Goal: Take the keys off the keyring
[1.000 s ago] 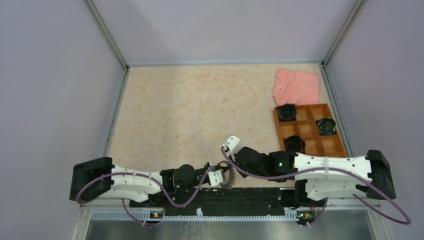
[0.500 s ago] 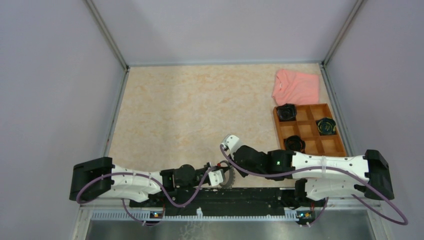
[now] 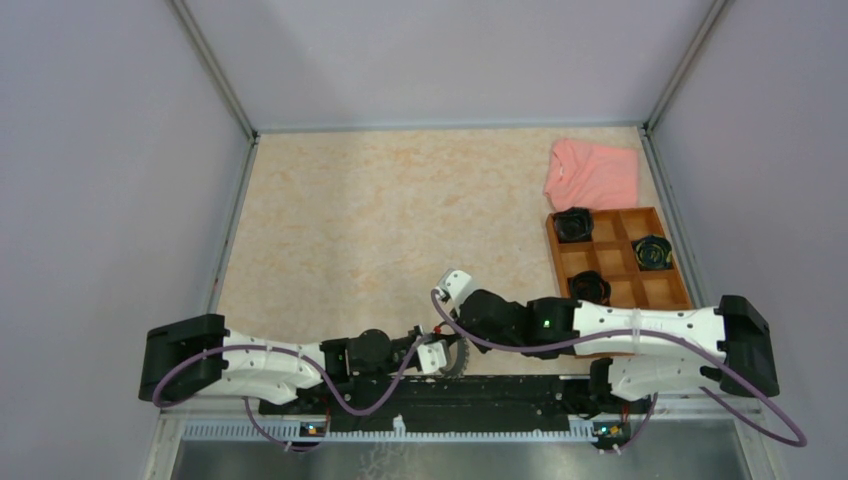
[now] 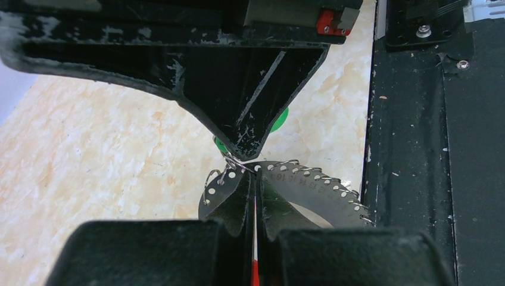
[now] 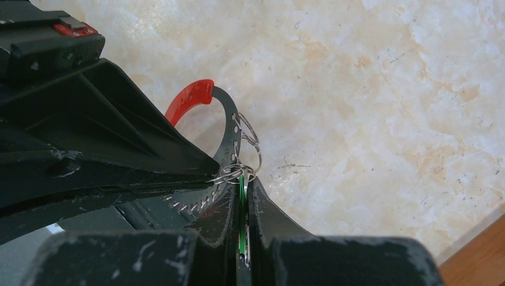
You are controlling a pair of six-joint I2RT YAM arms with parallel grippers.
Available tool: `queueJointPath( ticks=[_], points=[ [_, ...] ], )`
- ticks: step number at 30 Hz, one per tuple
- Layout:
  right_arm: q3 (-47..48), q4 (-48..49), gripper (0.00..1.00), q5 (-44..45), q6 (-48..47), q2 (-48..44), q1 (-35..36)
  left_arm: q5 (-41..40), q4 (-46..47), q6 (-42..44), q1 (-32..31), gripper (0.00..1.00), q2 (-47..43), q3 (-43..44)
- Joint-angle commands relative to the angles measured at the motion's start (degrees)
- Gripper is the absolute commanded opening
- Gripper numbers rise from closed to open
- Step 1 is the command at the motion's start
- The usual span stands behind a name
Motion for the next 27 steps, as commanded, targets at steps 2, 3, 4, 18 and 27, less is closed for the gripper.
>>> queueJointPath(
  ticks=[2, 3, 4, 18, 27],
  points=[
    [3.0, 2.0, 0.00, 1.6, 0.4, 0.1, 0.0, 1.8, 3.8, 1.1, -0.7, 0.00, 0.0, 1.7],
    [2.9, 1.5, 0.00, 2.1, 0.9, 0.0, 0.0, 1.7, 3.8, 1.1, -0.8, 0.00, -0.2, 1.5],
    [2.9, 1.0, 0.00, 2.8, 1.3, -0.2, 0.0, 1.7, 3.8, 1.1, -0.8, 0.00, -0.5, 1.3],
    [1.5, -1.0, 0.00, 3.8, 3.8, -2.8, -3.7, -0.7, 7.8, -1.2, -0.9, 0.00, -2.8, -1.9],
    [3.9, 1.0, 0.00, 2.2, -0.7, -4.5, -2.8, -2.4, 9.7, -4.0, -0.9, 0.24, -2.8, -2.7]
  ],
)
